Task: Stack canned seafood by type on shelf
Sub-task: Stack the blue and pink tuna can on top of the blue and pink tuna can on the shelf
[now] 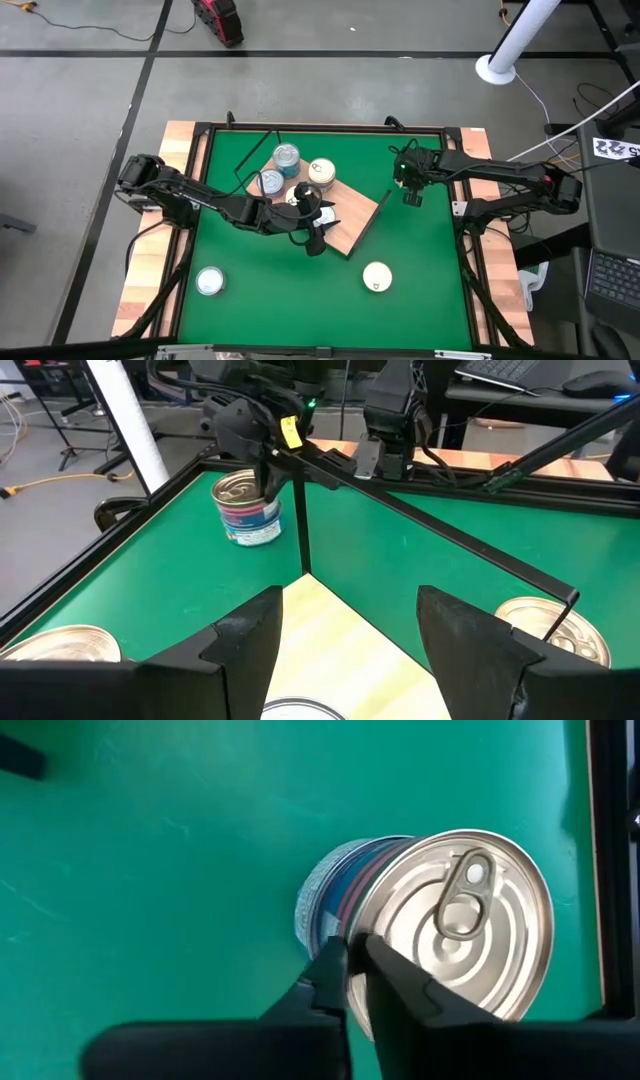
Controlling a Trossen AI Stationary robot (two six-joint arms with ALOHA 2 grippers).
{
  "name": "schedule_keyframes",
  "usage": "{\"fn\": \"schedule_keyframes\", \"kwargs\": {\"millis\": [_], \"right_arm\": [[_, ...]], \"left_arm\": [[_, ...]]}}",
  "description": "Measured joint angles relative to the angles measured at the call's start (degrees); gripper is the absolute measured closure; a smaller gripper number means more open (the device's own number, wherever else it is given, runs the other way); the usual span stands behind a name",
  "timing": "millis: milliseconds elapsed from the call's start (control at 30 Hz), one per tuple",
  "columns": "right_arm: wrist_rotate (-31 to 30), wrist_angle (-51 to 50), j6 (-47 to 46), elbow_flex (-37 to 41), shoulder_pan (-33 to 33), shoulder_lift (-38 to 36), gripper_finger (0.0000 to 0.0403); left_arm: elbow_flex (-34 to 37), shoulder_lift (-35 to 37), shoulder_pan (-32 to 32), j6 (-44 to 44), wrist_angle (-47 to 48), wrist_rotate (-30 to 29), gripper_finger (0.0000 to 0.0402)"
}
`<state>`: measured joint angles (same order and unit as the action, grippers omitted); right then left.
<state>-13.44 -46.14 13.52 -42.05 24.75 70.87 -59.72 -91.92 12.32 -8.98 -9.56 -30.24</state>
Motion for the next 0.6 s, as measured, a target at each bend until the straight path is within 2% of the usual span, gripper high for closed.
{"fn": "schedule_keyframes", "kwargs": {"millis": [100,600], "right_arm": [[0.0,-0.1,0.0,0.0,0.0,0.0,0.0396],[1.0,-1.0,0.2,-2.8,0.1,0.4,0.0403]], "left_arm": [[0.0,0.0,0.0,0.0,0.0,0.0,0.0174],[0.0,0.0,0.0,0.0,0.0,0.0,0.0174]]}}
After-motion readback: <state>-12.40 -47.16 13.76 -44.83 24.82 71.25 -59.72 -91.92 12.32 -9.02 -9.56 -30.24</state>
